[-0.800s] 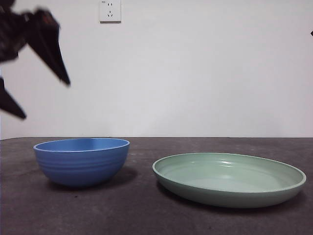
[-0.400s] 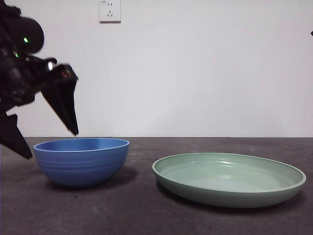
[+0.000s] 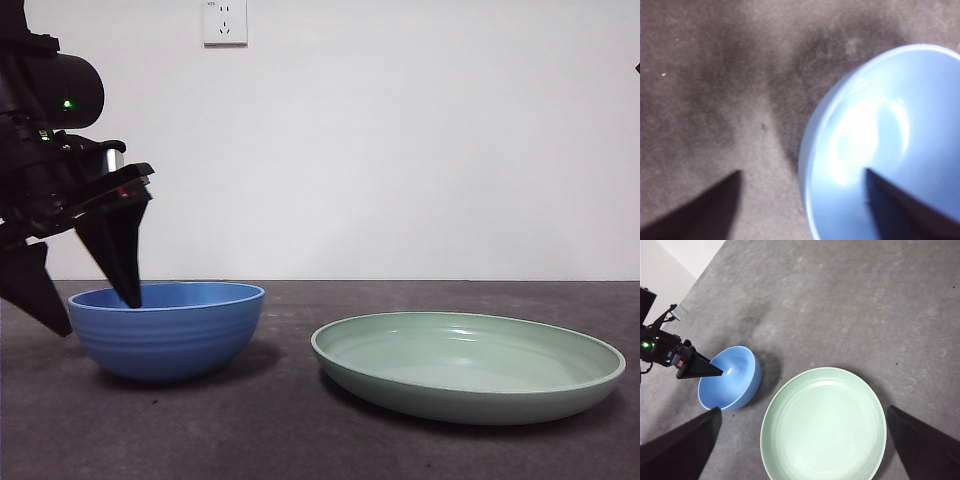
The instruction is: Pick up the blue bowl, put it on the green plate, put it on desk
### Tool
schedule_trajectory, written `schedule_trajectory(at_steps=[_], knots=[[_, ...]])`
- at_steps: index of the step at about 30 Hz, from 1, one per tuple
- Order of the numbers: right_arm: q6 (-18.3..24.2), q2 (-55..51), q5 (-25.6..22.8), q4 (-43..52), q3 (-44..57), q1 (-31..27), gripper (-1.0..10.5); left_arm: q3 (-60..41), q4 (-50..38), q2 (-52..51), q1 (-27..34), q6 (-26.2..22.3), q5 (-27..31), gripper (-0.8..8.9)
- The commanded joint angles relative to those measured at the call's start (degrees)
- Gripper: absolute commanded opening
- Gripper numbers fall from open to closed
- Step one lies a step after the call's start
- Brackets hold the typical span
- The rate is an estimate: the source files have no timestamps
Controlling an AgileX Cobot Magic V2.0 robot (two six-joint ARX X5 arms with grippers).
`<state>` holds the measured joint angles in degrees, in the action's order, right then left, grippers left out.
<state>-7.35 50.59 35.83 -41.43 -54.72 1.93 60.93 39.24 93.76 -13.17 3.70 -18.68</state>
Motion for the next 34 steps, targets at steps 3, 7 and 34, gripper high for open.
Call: schedule_trajectory(at_steps=[3,7,34], knots=[[0.3,0.2,0.2,0.3,-0.9,0.2,5.5,1.3,0.0,1.1,-0.2,-0.7,0.3,1.76],[0.3,0.2,0.2,0.3,-0.9,0.2,5.5,1.3,-0.3,1.1,-0.2,-1.4,0.3,1.33],[0.9,-4.8,-0.5,-5.5,-1.0,0.1,5.5,22.9,13.0,1.2,-8.3,0.6,1.6,0.18]])
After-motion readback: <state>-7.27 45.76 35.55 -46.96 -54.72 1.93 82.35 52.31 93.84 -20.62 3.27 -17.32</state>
